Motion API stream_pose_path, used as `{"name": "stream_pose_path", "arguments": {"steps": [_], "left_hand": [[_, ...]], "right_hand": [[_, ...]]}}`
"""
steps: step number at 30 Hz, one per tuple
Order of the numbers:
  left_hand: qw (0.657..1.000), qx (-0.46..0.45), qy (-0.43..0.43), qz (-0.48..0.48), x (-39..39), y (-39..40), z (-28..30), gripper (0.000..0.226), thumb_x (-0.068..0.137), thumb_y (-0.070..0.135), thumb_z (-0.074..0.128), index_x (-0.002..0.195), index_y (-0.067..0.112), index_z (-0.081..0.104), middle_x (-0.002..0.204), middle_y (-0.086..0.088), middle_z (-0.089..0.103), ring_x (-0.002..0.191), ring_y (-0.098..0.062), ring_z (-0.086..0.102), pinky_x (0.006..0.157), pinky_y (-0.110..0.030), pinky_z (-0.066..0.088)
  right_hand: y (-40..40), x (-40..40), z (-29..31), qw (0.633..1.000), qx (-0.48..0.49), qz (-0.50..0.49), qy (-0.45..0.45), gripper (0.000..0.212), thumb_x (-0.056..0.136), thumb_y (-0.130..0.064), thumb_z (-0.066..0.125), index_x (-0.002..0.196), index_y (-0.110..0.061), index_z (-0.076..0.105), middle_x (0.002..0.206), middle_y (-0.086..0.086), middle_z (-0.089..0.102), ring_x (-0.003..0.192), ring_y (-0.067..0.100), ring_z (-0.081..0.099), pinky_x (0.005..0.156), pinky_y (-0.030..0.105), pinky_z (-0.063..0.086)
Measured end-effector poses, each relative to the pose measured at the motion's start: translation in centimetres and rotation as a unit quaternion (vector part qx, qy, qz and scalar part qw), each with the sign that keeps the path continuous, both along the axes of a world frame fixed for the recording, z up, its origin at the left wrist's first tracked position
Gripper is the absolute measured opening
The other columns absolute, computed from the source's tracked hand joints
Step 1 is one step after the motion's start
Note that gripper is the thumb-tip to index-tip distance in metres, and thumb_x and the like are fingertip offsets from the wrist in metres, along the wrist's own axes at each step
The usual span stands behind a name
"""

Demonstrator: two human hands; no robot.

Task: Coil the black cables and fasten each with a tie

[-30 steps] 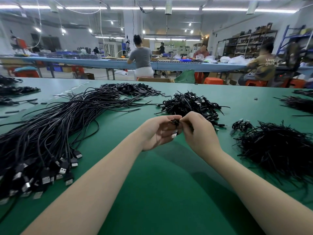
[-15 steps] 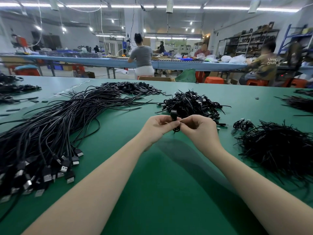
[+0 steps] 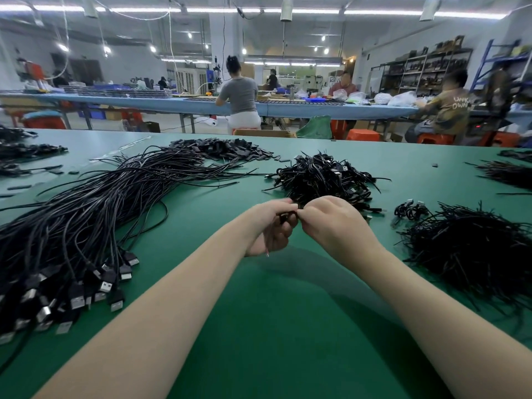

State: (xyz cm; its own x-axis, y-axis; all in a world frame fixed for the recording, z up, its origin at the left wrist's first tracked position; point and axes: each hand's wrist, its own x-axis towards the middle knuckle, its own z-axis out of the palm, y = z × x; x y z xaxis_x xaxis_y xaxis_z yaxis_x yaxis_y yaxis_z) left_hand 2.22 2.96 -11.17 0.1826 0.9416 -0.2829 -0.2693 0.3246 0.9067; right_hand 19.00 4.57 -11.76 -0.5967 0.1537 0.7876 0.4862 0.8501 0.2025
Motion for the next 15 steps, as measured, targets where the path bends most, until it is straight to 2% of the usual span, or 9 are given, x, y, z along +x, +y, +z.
{"name": "stream_pose_path", "arguments": {"steps": [2, 4, 5, 7, 9, 11, 12, 13, 15], "left_hand": [[0.992, -0.060, -0.082, -0.076, -0.7, -0.5, 0.0, 0.027, 0.087, 0.017, 0.047, 0.067, 0.018, 0.065, 0.047, 0.011, 0.049, 0.033, 0.001, 0.043, 0.035, -0.011, 0.030], [0.988, -0.065, -0.104, -0.091, -1.3, -0.8, -0.4, 0.034, 0.078, 0.017, 0.040, 0.052, 0.017, 0.062, 0.044, 0.012, 0.044, 0.031, 0.001, 0.037, 0.037, -0.013, 0.025], [0.989, -0.059, -0.098, -0.096, -1.4, -0.9, -0.7, 0.035, 0.076, 0.017, 0.038, 0.048, 0.017, 0.059, 0.043, 0.012, 0.042, 0.030, 0.001, 0.035, 0.037, -0.013, 0.024], [0.990, -0.043, -0.090, -0.098, -1.1, -1.1, -0.8, 0.033, 0.075, 0.019, 0.038, 0.047, 0.018, 0.054, 0.042, 0.011, 0.040, 0.030, 0.000, 0.035, 0.036, -0.014, 0.026], [0.998, -0.002, -0.062, -0.024, -0.8, -0.5, -1.1, 0.026, 0.083, 0.019, 0.044, 0.059, 0.021, 0.054, 0.043, 0.009, 0.043, 0.032, -0.003, 0.037, 0.036, -0.014, 0.030], [0.985, 0.101, 0.085, 0.114, -0.9, 0.3, -2.0, 0.016, 0.093, 0.017, 0.046, 0.085, 0.022, 0.059, 0.045, 0.006, 0.051, 0.034, -0.008, 0.043, 0.039, -0.017, 0.034], [0.952, 0.167, 0.197, 0.164, -1.1, 0.5, -2.6, 0.018, 0.094, 0.015, 0.046, 0.098, 0.024, 0.061, 0.046, 0.004, 0.056, 0.036, -0.011, 0.046, 0.041, -0.019, 0.037], [0.909, 0.224, 0.298, 0.185, -1.3, 0.8, -3.3, 0.024, 0.093, 0.013, 0.046, 0.102, 0.030, 0.062, 0.048, 0.003, 0.059, 0.038, -0.011, 0.049, 0.042, -0.021, 0.041], [0.842, 0.279, 0.428, 0.173, -1.7, 0.7, -4.2, 0.029, 0.088, 0.017, 0.046, 0.091, 0.041, 0.063, 0.053, 0.007, 0.064, 0.042, -0.008, 0.052, 0.046, -0.022, 0.045]], "right_hand": [[-0.1, 0.1, 0.0, 0.993, 0.111, 0.003, -0.046, 0.019, 0.087, 0.001, 0.061, 0.068, 0.000, 0.064, 0.069, 0.010, 0.061, 0.068, 0.029, 0.064, 0.065, 0.040, 0.054], [-0.2, -0.1, -0.3, 0.991, 0.127, 0.004, -0.046, 0.019, 0.088, 0.000, 0.061, 0.069, -0.001, 0.064, 0.071, 0.010, 0.062, 0.082, 0.030, 0.068, 0.077, 0.042, 0.056], [-0.4, -0.4, -0.5, 0.995, 0.087, 0.003, -0.048, 0.014, 0.085, 0.002, 0.064, 0.071, 0.001, 0.064, 0.073, 0.012, 0.062, 0.088, 0.033, 0.069, 0.079, 0.044, 0.057], [-0.7, -0.8, -0.7, 0.999, -0.048, -0.001, -0.025, 0.007, 0.082, 0.001, 0.064, 0.076, 0.004, 0.061, 0.079, 0.016, 0.061, 0.080, 0.038, 0.067, 0.064, 0.047, 0.057], [-0.5, -1.0, -0.7, 0.982, -0.184, 0.009, 0.048, 0.006, 0.085, -0.002, 0.062, 0.082, 0.002, 0.059, 0.083, 0.011, 0.059, 0.071, 0.033, 0.060, 0.060, 0.041, 0.052], [-0.3, -1.1, -0.2, 0.956, -0.249, 0.010, 0.152, 0.007, 0.082, -0.003, 0.065, 0.082, -0.006, 0.059, 0.079, 0.002, 0.059, 0.067, 0.016, 0.056, 0.063, 0.025, 0.048], [-0.2, -1.1, 0.4, 0.941, -0.271, 0.002, 0.205, 0.010, 0.082, -0.004, 0.066, 0.079, -0.012, 0.058, 0.075, -0.002, 0.060, 0.064, 0.011, 0.055, 0.060, 0.017, 0.044], [0.2, -1.0, 1.2, 0.925, -0.284, -0.015, 0.250, 0.014, 0.081, -0.007, 0.066, 0.077, -0.017, 0.057, 0.072, -0.006, 0.060, 0.063, 0.009, 0.056, 0.057, 0.011, 0.041], [1.3, -1.1, 3.4, 0.900, -0.301, -0.058, 0.309, 0.018, 0.082, -0.012, 0.064, 0.075, -0.026, 0.056, 0.070, -0.010, 0.062, 0.062, 0.004, 0.059, 0.058, 0.008, 0.043]]}}
